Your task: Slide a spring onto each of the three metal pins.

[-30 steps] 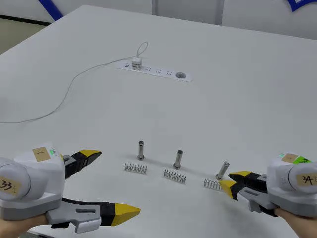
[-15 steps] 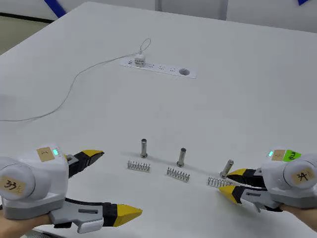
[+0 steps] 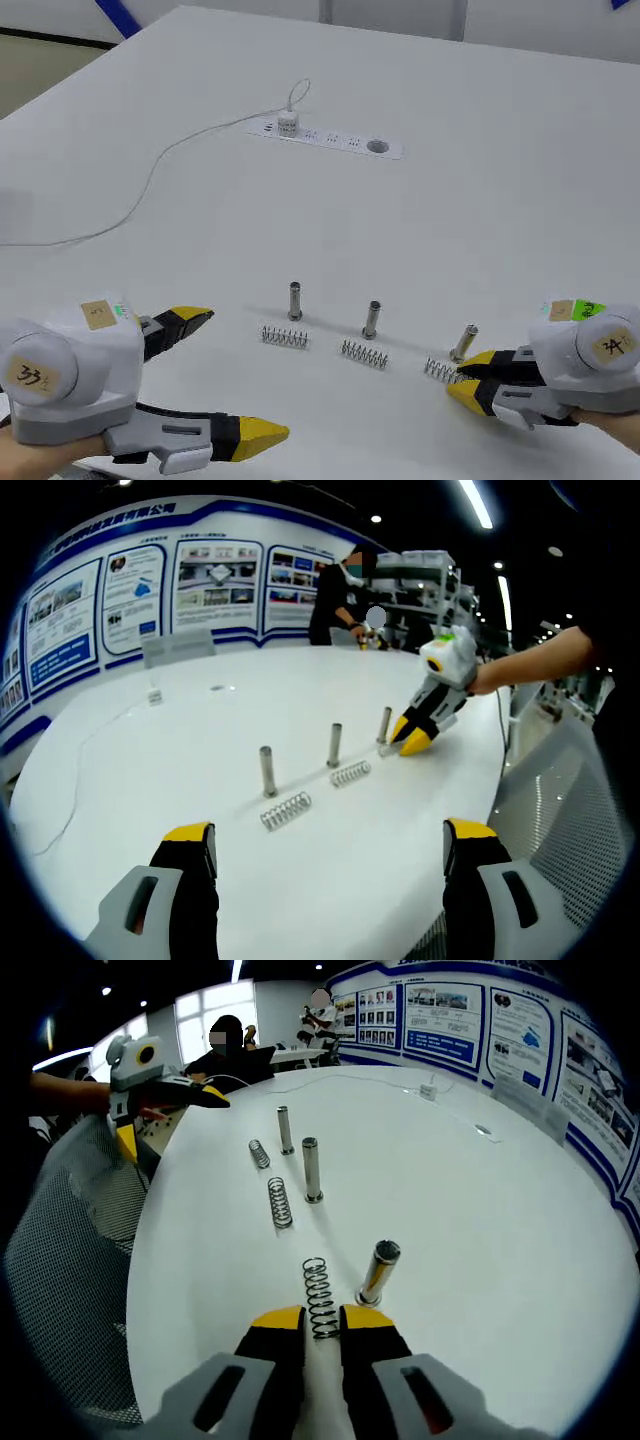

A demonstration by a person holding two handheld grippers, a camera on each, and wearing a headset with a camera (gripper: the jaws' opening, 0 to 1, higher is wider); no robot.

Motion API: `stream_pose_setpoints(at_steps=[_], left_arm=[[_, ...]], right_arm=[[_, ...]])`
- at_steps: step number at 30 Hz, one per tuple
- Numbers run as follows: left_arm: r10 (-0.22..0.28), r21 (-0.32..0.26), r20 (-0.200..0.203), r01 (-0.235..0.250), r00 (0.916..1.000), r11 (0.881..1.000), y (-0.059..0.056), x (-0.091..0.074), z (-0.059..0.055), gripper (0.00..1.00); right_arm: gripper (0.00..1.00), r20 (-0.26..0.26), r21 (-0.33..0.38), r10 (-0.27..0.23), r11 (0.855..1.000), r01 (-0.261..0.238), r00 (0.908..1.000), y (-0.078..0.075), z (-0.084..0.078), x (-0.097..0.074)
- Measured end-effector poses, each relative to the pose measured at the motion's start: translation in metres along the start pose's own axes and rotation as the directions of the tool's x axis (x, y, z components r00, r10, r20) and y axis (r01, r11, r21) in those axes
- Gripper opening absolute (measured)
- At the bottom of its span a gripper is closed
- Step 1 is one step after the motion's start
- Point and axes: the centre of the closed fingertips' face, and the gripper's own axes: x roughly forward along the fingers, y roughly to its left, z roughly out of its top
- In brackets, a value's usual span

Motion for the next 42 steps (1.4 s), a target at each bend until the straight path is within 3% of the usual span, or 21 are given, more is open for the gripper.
stream_pose_setpoints(at_steps=[7,15,19,24,29,32,38,42], left_arm=[[0.001,0.002,-0.027,-0.001,0.9996,1.0,0.001,0.002,-0.006,0.96],[0.024,-0.018,-0.024,-0.024,0.9994,1.0,0.008,0.001,-0.007,0.94],[0.029,-0.007,-0.007,-0.029,0.9996,1.0,0.008,0.0,-0.002,0.93],[0.03,0.033,-0.015,-0.03,0.9994,0.999,0.007,-0.001,-0.002,0.92],[0.029,0.053,0.021,-0.03,0.9993,0.998,0.004,-0.005,0.01,0.9],[0.021,0.057,0.046,-0.024,0.9987,0.998,0.0,-0.007,0.019,0.87],[-0.027,0.083,0.063,0.022,0.9976,0.996,-0.014,-0.005,0.032,0.85],[-0.06,0.069,0.098,0.054,0.9933,0.996,-0.022,0.001,0.045,0.84]], right_arm=[[0.12,0.029,0.003,-0.004,1.0,0.004,0.9996,0.003,0.0,0.0],[0.11,0.027,0.049,-0.021,0.999,0.019,0.9994,0.003,-0.001,-0.001],[0.11,0.023,0.033,-0.022,0.999,0.021,0.9995,0.006,-0.002,-0.007],[0.11,0.058,0.062,-0.02,0.998,0.016,0.9981,0.008,0.007,-0.019],[0.11,0.076,0.032,-0.01,0.999,0.008,0.997,0.012,0.017,-0.03],[0.11,0.06,-0.013,0.014,1.0,-0.013,0.9981,0.016,0.019,-0.036],[0.11,0.055,-0.092,0.015,0.996,-0.01,0.9984,0.018,0.031,-0.049],[0.11,0.072,-0.088,0.021,0.996,-0.015,0.9972,0.02,0.04,-0.05]])
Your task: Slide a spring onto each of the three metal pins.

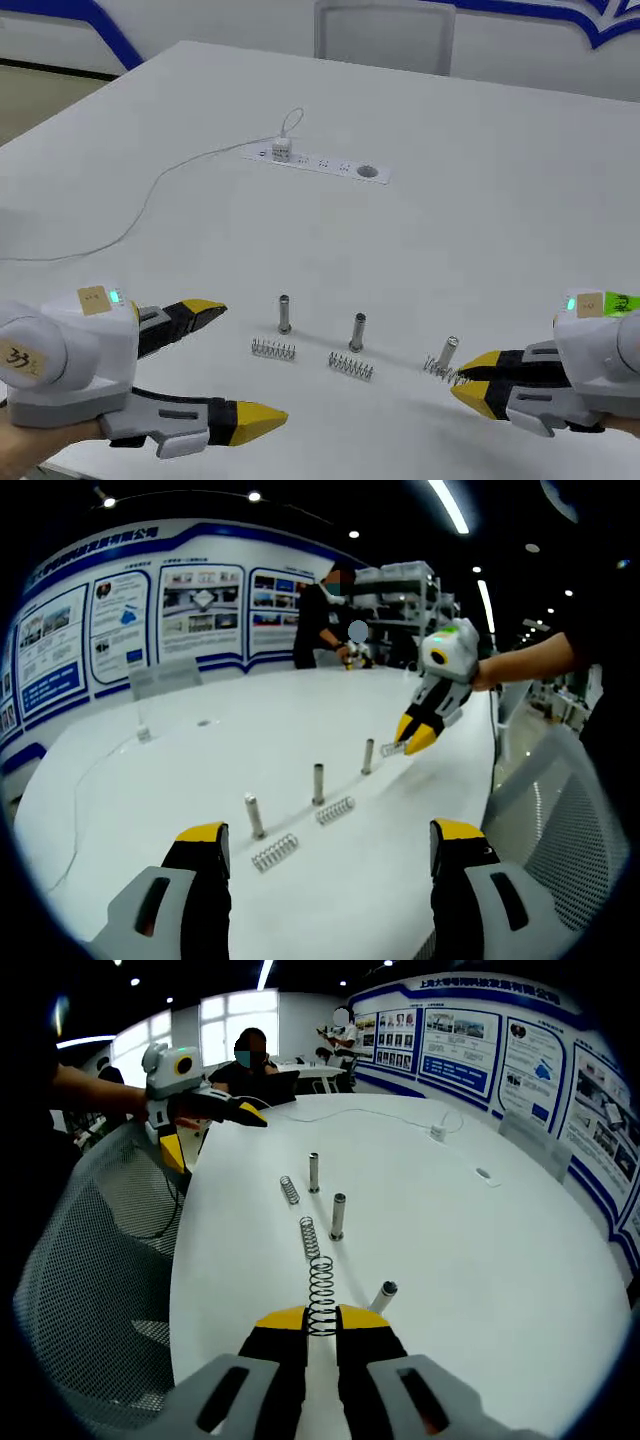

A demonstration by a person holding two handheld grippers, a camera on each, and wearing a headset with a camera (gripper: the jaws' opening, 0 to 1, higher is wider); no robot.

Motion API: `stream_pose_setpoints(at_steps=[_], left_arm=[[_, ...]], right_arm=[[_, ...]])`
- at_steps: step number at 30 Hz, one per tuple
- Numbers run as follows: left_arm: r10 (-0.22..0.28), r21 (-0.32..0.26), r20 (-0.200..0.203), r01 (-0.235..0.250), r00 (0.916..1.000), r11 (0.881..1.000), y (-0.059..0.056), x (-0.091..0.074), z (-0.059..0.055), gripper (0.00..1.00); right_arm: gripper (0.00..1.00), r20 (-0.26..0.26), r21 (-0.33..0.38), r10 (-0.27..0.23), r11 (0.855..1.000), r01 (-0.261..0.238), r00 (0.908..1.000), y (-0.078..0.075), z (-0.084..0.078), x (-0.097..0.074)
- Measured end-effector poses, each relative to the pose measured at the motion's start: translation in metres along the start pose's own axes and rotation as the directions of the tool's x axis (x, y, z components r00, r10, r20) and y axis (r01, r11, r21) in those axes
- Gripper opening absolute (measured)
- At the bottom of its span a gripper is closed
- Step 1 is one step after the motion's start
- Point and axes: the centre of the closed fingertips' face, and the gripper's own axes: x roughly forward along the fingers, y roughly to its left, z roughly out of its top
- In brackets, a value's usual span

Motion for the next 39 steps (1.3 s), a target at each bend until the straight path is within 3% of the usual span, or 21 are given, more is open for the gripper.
stream_pose_setpoints(at_steps=[11,14,21,29,39], left_arm=[[-0.121,0.092,0.001,0.12,0.9927,0.989,-0.023,0.02,0.027,0.74],[-0.151,0.109,0.001,0.15,0.9886,0.983,-0.03,0.023,0.031,0.73],[-0.205,0.169,-0.031,0.207,0.9783,0.963,-0.043,0.032,0.035,0.68],[-0.219,0.191,-0.036,0.222,0.9751,0.956,-0.049,0.038,0.037,0.64],[-0.262,0.207,-0.044,0.265,0.9641,0.942,-0.06,0.044,0.04,0.57]], right_arm=[[0.11,0.01,-0.089,0.037,0.995,-0.036,0.9993,0.02,0.028,0.001],[0.11,-0.012,-0.126,0.047,0.991,-0.049,0.9988,0.028,0.031,0.0],[0.11,-0.001,-0.192,0.086,0.978,-0.085,0.9963,0.045,0.047,-0.004],[0.11,0.02,-0.221,0.108,0.97,-0.101,0.994,0.049,0.063,-0.011],[0.11,0.008,-0.256,0.141,0.957,-0.134,0.99,0.058,0.063,-0.008]])
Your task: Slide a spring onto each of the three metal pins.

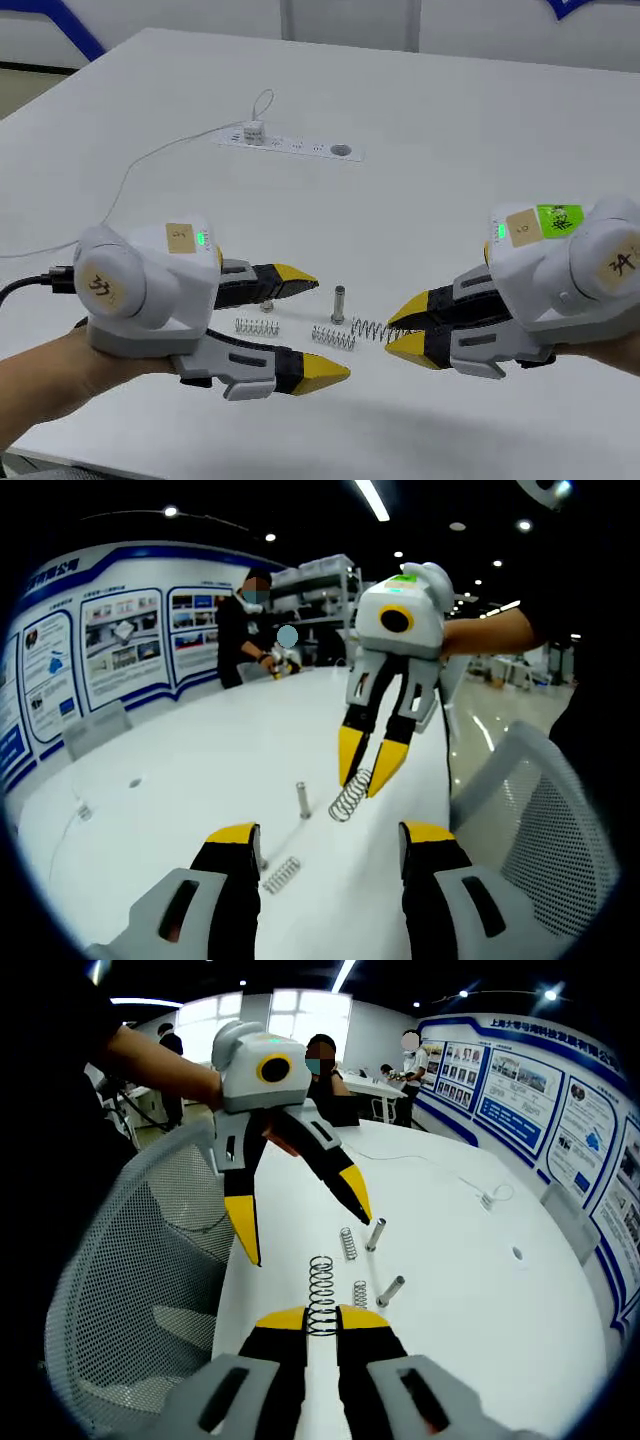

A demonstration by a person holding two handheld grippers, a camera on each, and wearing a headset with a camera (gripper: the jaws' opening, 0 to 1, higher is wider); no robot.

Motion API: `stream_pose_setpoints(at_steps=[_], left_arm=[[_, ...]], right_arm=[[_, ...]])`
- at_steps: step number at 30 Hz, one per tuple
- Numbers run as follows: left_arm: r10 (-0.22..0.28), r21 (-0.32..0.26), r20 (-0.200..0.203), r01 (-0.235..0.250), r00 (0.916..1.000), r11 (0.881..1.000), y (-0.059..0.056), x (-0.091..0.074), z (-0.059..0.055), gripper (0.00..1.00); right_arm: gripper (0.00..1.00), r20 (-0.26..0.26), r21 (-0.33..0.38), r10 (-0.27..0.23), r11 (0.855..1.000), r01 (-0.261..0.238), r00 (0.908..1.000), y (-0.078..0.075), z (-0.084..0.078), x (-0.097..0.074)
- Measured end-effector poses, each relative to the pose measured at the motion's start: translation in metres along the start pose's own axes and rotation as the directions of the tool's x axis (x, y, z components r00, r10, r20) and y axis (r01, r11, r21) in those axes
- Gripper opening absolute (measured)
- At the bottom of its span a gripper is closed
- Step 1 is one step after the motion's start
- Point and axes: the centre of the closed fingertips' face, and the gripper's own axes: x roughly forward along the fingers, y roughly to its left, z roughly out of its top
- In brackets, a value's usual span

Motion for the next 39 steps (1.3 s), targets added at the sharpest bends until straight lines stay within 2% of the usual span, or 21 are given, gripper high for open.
stream_pose_setpoints(at_steps=[3,6,11,18,26,32,39], left_arm=[[-0.019,-0.008,0.012,0.019,0.9998,1.0,-0.003,0.001,0.004,0.53],[-0.041,0.007,0.001,0.041,0.9991,0.999,-0.007,0.002,0.003,0.45],[-0.064,0.026,-0.018,0.065,0.9978,0.998,-0.014,0.005,0.001,0.42],[-0.109,0.042,-0.041,0.111,0.9932,0.993,-0.025,0.01,0.0,0.31],[-0.124,0.064,-0.067,0.129,0.99,0.99,-0.029,0.011,-0.004,0.27],[-0.151,0.058,-0.081,0.156,0.9852,0.986,-0.034,0.012,-0.006,0.17],[-0.15,0.072,-0.1,0.158,0.9835,0.985,-0.035,0.013,-0.009,0.15]], right_arm=[[0.11,0.003,-0.007,0.009,1.0,-0.009,1.0,0.004,0.002,0.001],[0.11,0.006,-0.014,0.017,1.0,-0.016,0.9998,0.007,0.005,0.002],[0.11,0.006,-0.026,0.031,0.999,-0.031,0.9995,0.011,0.008,0.003],[0.11,-0.002,-0.049,0.066,0.997,-0.066,0.9978,0.02,0.008,0.008],[0.11,0.0,-0.049,0.083,0.995,-0.083,0.9965,0.024,0.009,0.01],[0.11,0.005,-0.054,0.099,0.994,-0.098,0.9951,0.028,0.011,0.011],[0.11,0.013,-0.054,0.101,0.993,-0.1,0.9948,0.029,0.012,0.012]])
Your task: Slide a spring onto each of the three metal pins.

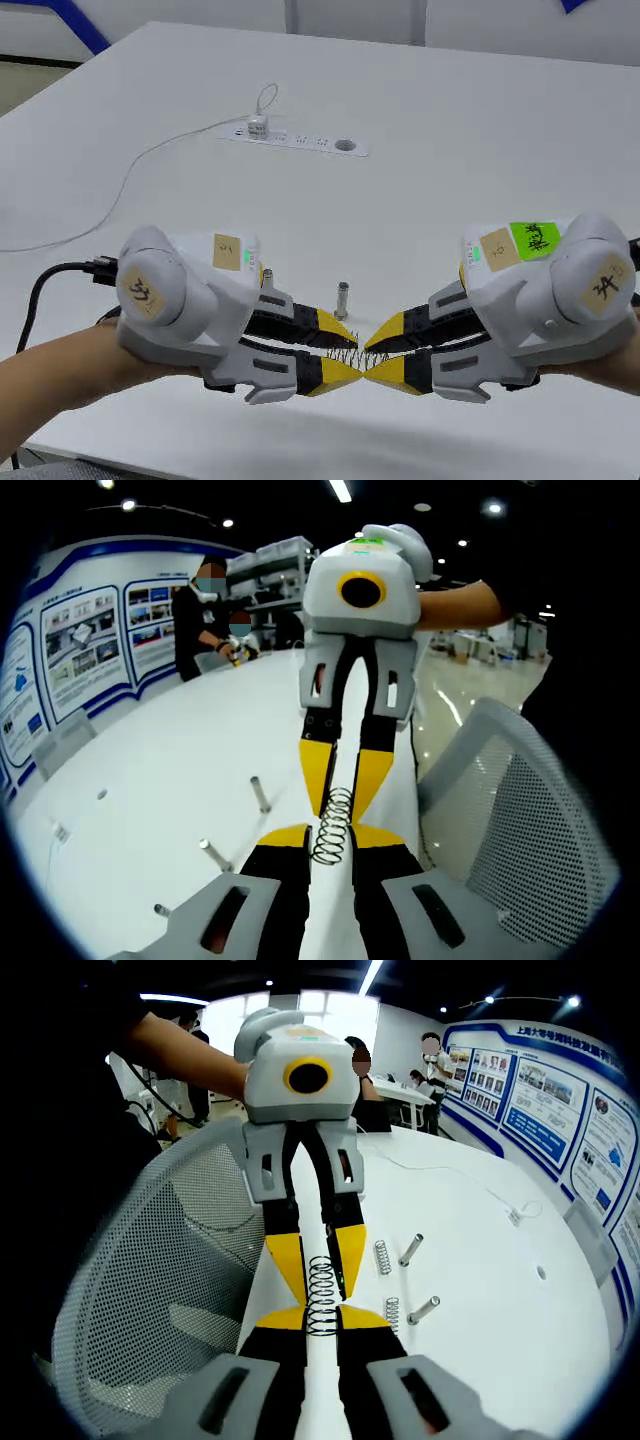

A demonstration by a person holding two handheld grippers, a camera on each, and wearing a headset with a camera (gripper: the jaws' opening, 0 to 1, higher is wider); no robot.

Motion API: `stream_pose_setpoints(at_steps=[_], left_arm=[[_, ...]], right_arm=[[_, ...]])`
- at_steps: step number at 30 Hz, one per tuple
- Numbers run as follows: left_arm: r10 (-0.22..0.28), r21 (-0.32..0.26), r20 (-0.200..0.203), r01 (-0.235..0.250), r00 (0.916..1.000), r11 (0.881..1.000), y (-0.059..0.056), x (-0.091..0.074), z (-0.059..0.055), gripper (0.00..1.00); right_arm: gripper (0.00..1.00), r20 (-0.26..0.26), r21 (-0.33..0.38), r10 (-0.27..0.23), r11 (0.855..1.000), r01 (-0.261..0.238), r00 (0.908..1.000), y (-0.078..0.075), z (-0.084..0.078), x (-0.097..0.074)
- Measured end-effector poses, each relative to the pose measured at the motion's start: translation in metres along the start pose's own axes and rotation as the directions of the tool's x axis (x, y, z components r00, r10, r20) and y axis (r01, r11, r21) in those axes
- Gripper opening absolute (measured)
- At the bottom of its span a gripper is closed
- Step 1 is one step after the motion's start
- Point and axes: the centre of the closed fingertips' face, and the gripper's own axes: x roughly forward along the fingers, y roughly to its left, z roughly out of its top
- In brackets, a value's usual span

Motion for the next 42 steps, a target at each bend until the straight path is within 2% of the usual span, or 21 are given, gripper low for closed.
stream_pose_setpoints(at_steps=[9,16,19,22,28,38,40,42], left_arm=[[0.006,0.02,-0.011,-0.006,0.9999,1.0,0.002,-0.002,0.0,0.13],[0.005,0.081,-0.044,-0.002,0.999,0.997,-0.002,-0.001,-0.002,0.11],[0.006,0.087,-0.048,-0.001,0.9988,0.996,-0.002,0.0,-0.002,0.1],[0.009,0.089,-0.049,-0.004,0.9988,0.996,-0.002,0.0,-0.002,0.1],[0.01,0.088,-0.022,-0.008,0.9997,0.996,-0.001,-0.001,0.004,0.1],[0.004,0.119,-0.038,0.001,0.9993,0.993,-0.003,0.0,0.0,0.1],[0.005,0.125,-0.043,0.0,0.9991,0.992,-0.003,0.0,-0.001,0.1],[0.006,0.132,-0.055,0.001,0.9985,0.991,-0.004,0.001,-0.004,0.1]], right_arm=[[0.11,0.009,0.0,-0.014,1.0,0.014,0.9999,-0.001,0.003,-0.001],[0.11,0.01,-0.009,-0.025,1.0,0.025,0.9996,0.002,0.001,0.0],[0.12,0.014,-0.009,-0.031,0.999,0.031,0.9994,0.001,0.0,0.0],[0.13,0.021,-0.029,-0.045,0.999,0.045,0.9988,-0.001,-0.001,-0.001],[0.13,0.019,-0.02,-0.053,0.998,0.053,0.9984,-0.004,-0.006,-0.001],[0.12,0.032,0.024,-0.038,0.999,0.038,0.9987,-0.002,-0.006,-0.002],[0.12,0.041,0.026,-0.035,0.999,0.034,0.9986,-0.002,-0.004,-0.003],[0.12,0.069,0.04,-0.025,0.999,0.023,0.9973,0.0,0.001,-0.006]])
